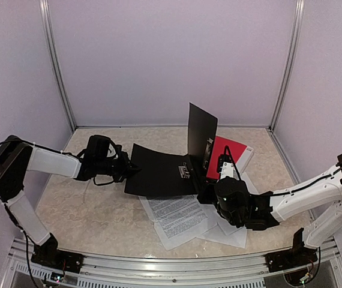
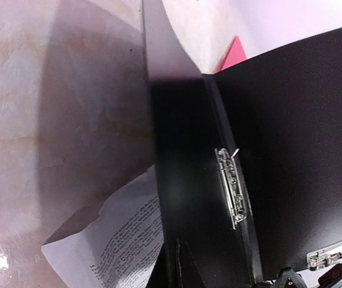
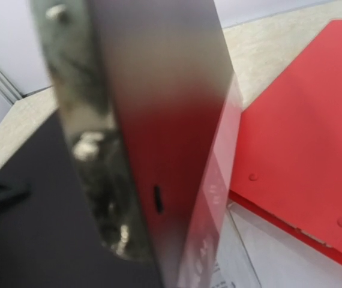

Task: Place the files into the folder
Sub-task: Pass from the right arm to the left, then open the folder at the center of the board.

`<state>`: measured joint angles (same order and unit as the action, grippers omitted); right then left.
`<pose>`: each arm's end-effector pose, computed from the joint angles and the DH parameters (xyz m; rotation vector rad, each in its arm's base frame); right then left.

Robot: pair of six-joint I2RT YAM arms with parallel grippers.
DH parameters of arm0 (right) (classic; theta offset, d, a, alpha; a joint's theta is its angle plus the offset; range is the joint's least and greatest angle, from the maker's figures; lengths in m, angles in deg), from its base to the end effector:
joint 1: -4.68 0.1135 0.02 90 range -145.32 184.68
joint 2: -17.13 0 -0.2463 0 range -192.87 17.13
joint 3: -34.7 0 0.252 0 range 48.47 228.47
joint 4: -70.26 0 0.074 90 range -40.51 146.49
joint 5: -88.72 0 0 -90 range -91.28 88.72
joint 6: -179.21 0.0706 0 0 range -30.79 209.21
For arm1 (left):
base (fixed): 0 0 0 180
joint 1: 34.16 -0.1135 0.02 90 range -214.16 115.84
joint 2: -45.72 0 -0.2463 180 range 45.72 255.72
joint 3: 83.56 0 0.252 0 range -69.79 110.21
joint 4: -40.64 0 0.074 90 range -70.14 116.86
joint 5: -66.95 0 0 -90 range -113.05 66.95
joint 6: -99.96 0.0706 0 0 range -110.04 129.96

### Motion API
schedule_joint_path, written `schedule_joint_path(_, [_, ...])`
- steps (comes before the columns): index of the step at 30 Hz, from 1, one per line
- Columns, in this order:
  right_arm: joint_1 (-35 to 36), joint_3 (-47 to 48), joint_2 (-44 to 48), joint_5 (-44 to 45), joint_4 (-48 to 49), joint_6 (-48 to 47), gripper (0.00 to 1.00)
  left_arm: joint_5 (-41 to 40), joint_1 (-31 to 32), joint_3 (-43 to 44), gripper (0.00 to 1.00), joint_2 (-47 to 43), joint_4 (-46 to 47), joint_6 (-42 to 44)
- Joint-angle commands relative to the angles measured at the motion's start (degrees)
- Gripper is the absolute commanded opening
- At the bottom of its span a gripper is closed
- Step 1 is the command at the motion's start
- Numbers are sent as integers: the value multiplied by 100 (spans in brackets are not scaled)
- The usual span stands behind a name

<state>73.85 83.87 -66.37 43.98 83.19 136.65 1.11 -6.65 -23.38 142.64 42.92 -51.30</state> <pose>0.1590 0.2769 0.1710 0.1643 1.8742 0.6540 0.3110 -0.1946 0.1289 -0.4422 2.3987 -1.2634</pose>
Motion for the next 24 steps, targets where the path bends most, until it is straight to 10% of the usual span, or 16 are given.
schedule_joint_path(1, [-44,49,182,-75,-286,34,10,-240,-24,189,0,-553,-490,473])
schedule_joint_path(12, [-43,-22,422,-59,-638,261,70,-984,-2,953,0,-1591,-2067,1493])
schedule_joint_path(24, [299,942,308,212,-1525,-835,89,-574,-210,918,0,-1867,-2220,1907])
